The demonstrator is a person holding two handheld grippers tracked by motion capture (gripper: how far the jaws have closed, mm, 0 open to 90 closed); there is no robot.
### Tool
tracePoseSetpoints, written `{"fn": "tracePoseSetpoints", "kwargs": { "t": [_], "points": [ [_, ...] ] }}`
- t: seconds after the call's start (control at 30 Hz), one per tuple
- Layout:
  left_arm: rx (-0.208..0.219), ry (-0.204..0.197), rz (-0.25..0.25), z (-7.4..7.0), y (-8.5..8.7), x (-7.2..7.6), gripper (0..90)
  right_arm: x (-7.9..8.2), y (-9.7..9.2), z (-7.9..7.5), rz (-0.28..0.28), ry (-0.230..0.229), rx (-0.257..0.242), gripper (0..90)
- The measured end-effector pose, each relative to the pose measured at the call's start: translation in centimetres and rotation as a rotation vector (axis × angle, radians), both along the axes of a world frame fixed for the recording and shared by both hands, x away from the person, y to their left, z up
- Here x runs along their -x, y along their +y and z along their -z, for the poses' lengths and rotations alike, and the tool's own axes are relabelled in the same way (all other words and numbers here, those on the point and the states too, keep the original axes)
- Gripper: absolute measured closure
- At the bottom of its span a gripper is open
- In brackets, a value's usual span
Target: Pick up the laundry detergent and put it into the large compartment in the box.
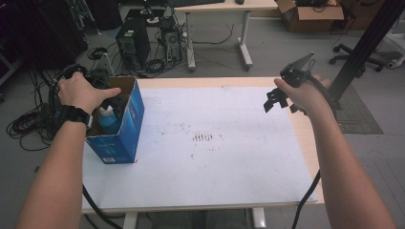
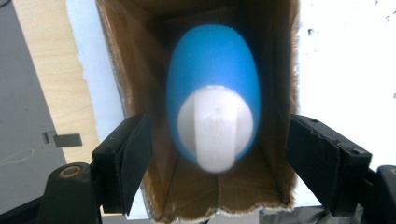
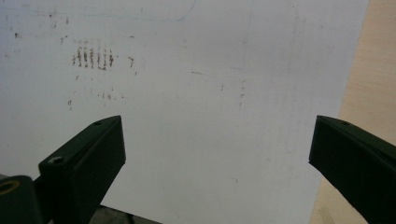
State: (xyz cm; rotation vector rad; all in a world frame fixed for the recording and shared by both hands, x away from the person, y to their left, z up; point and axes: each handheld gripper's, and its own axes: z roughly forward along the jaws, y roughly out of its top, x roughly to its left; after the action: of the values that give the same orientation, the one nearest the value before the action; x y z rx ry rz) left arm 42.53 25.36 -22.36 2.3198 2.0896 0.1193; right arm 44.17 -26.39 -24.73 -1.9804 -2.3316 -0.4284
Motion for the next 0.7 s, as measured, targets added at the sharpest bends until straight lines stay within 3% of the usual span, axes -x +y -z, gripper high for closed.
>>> {"fn": "tracePoseSetpoints", "kwargs": {
  "t": [0.4, 0.7],
  "points": [
    [0.005, -0.039, 0.049, -3.0, -2.6, 0.4, 19.5, 0.6, -0.4, -0.8, 0.009, -0.014, 0.002, 3.6],
    [0.011, -0.036, 0.102, -3.8, -5.2, 0.7, 17.1, 0.9, -0.2, -1.1, 0.005, -0.016, 0.003, 3.6]
  ]
}}
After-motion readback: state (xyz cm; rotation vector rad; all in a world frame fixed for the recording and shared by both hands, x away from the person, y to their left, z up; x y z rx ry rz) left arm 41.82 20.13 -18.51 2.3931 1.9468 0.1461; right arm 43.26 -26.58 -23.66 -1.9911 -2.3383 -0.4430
